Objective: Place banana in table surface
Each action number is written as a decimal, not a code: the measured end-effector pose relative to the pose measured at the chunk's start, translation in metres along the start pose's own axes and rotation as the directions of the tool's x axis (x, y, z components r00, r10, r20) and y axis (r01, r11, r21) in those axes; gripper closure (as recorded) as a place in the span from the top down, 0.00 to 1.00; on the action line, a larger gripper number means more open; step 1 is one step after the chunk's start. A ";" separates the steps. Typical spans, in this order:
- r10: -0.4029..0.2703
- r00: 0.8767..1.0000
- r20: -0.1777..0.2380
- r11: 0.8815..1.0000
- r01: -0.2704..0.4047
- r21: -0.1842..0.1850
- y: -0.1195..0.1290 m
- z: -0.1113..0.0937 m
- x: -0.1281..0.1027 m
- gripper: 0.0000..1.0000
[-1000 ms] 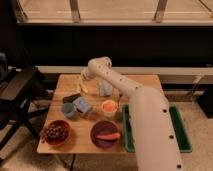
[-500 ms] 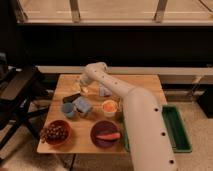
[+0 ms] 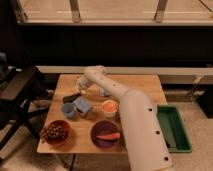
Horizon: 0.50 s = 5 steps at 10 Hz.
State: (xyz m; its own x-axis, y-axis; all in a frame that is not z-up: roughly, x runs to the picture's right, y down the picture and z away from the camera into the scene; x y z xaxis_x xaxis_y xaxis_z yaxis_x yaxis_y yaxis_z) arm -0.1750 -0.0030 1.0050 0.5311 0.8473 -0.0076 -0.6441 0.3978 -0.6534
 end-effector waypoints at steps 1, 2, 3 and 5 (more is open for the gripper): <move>0.005 1.000 0.001 1.000 -0.005 -0.003 0.000 0.000 0.000 0.22; 0.009 1.000 0.004 1.000 -0.009 -0.006 0.000 -0.001 0.000 0.14; 0.015 1.000 0.011 1.000 -0.015 -0.004 0.000 -0.002 -0.002 0.11; 0.013 0.999 0.048 1.000 -0.014 0.016 -0.001 -0.018 -0.011 0.11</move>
State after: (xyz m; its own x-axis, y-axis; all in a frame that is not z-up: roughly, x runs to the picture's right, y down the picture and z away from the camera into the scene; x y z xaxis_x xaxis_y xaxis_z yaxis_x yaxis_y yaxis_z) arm -0.1701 -0.0197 0.9921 0.4959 0.8682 0.0200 -0.6601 0.3918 -0.6409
